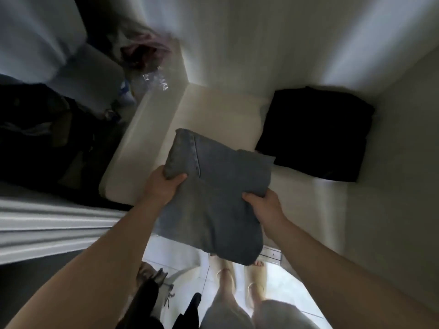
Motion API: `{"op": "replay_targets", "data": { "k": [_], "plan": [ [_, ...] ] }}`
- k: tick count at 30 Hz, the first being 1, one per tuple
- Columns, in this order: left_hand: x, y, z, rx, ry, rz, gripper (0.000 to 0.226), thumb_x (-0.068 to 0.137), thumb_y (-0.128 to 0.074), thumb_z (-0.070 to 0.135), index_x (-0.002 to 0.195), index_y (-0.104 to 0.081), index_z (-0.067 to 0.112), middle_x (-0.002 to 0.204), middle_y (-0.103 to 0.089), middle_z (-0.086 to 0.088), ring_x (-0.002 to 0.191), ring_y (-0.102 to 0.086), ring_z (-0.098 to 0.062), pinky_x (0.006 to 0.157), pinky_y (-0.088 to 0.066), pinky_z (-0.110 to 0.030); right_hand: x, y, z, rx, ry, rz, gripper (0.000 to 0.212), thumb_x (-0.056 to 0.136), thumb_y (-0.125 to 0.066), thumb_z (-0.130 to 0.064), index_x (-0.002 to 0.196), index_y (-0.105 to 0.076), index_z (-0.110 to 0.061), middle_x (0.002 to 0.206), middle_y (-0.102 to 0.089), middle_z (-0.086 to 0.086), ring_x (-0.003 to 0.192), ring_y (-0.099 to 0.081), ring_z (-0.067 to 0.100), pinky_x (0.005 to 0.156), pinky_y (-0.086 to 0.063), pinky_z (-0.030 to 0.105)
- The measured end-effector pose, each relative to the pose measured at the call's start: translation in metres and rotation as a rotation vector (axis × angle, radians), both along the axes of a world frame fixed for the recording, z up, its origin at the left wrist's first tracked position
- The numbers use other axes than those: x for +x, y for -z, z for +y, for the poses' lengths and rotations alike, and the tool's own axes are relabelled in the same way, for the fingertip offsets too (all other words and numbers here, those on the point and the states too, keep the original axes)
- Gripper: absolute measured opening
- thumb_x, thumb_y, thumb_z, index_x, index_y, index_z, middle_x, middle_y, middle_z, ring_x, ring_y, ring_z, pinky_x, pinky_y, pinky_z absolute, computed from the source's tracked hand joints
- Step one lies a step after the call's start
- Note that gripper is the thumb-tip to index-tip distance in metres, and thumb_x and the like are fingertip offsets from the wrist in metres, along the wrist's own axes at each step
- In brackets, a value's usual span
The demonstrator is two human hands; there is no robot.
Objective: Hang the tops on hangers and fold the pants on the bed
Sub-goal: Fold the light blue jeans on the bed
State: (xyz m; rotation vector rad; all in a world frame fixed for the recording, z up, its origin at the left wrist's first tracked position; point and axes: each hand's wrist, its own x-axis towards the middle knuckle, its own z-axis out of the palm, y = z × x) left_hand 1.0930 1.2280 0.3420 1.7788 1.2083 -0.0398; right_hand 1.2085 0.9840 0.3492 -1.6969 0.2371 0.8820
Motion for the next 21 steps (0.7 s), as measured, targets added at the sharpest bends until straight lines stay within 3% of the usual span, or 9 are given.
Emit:
{"op": "replay_targets", "data": {
  "k": [3,6,9,11,13,15,18,21],
  "plan": [
    [0.013,0.039,0.025,0.095,-0.063,0.063,0.056,0.086,-0.076,0.039,0.13,-0.059,0.008,0.125,-0.065,-0.017,0.115,-0.062,-0.036,0.097,-0.049,-0.041,0.012,0.037,0.034,-0.044,-0.097,-0.017,0.031,0.089,-0.07,-0.009,0.118,-0.062,-0.014,0.118,-0.07,0.004,0.089,-0.066,0.011,0.075,-0.053,0.025],
    [0.014,0.058,0.038,0.275,-0.102,0.087,0.079,0.084,-0.075,0.041,0.149,-0.037,0.017,0.142,-0.052,-0.018,0.129,-0.05,-0.038,0.106,-0.041,-0.044,0.019,0.053,0.056,-0.098,-0.152,-0.128,0.058,0.089,-0.073,-0.016,0.139,-0.045,-0.01,0.132,-0.059,0.005,0.112,-0.059,0.022,0.091,-0.047,0.031],
    [-0.001,0.061,0.023,0.516,0.12,0.099,0.093,0.083,-0.072,0.041,0.157,-0.018,0.026,0.158,-0.028,-0.014,0.142,-0.029,-0.037,0.114,-0.03,-0.053,0.009,0.053,0.053,-0.298,-0.367,-0.541,0.103,0.082,-0.079,-0.029,0.158,-0.011,-0.013,0.157,-0.033,0.007,0.142,-0.035,0.028,0.113,-0.033,0.041],
    [-0.017,0.057,0.008,0.637,0.324,0.127,0.092,0.083,-0.069,0.047,0.157,-0.016,0.035,0.164,-0.015,-0.006,0.147,-0.019,-0.035,0.112,-0.028,-0.06,-0.01,0.047,0.044,-0.529,-0.542,-0.864,0.111,0.08,-0.072,-0.046,0.159,-0.001,-0.018,0.166,-0.012,0.012,0.151,-0.016,0.035,0.119,-0.021,0.055],
    [-0.037,0.055,-0.003,0.679,0.495,0.124,0.088,0.082,-0.066,0.054,0.155,-0.02,0.039,0.167,-0.008,-0.002,0.15,-0.013,-0.036,0.11,-0.029,-0.064,-0.033,0.039,0.038,-0.589,-0.697,-1.086,0.104,0.078,-0.059,-0.058,0.16,-0.005,-0.024,0.167,-0.005,0.012,0.153,-0.008,0.038,0.117,-0.014,0.062],
    [-0.056,0.058,-0.01,0.663,0.604,0.155,0.082,0.081,-0.058,0.064,0.153,-0.026,0.041,0.167,-0.008,-0.002,0.151,-0.011,-0.036,0.111,-0.029,-0.065,-0.055,0.039,0.036,-0.578,-0.857,-1.167,0.102,0.073,-0.063,-0.063,0.159,-0.02,-0.028,0.167,-0.008,0.012,0.152,-0.011,0.04,0.116,-0.012,0.063],
    [-0.082,0.065,-0.013,0.604,0.671,0.236,0.087,0.078,-0.045,0.079,0.154,-0.027,0.041,0.168,-0.008,-0.004,0.153,-0.006,-0.035,0.118,-0.021,-0.063,-0.079,0.051,0.037,-0.672,-1.052,-1.106,0.107,0.058,-0.082,-0.064,0.151,-0.042,-0.029,0.163,-0.026,0.013,0.147,-0.029,0.041,0.112,-0.025,0.068],
    [-0.096,0.074,-0.011,0.602,0.753,0.257,0.097,0.075,-0.05,0.083,0.157,-0.018,0.042,0.169,0.001,-0.002,0.154,0.0,-0.034,0.121,-0.016,-0.061,-0.08,0.06,0.043,-0.729,-1.106,-0.979,0.107,0.059,-0.083,-0.06,0.152,-0.04,-0.029,0.163,-0.027,0.012,0.148,-0.029,0.04,0.11,-0.028,0.071]
  ]
}}
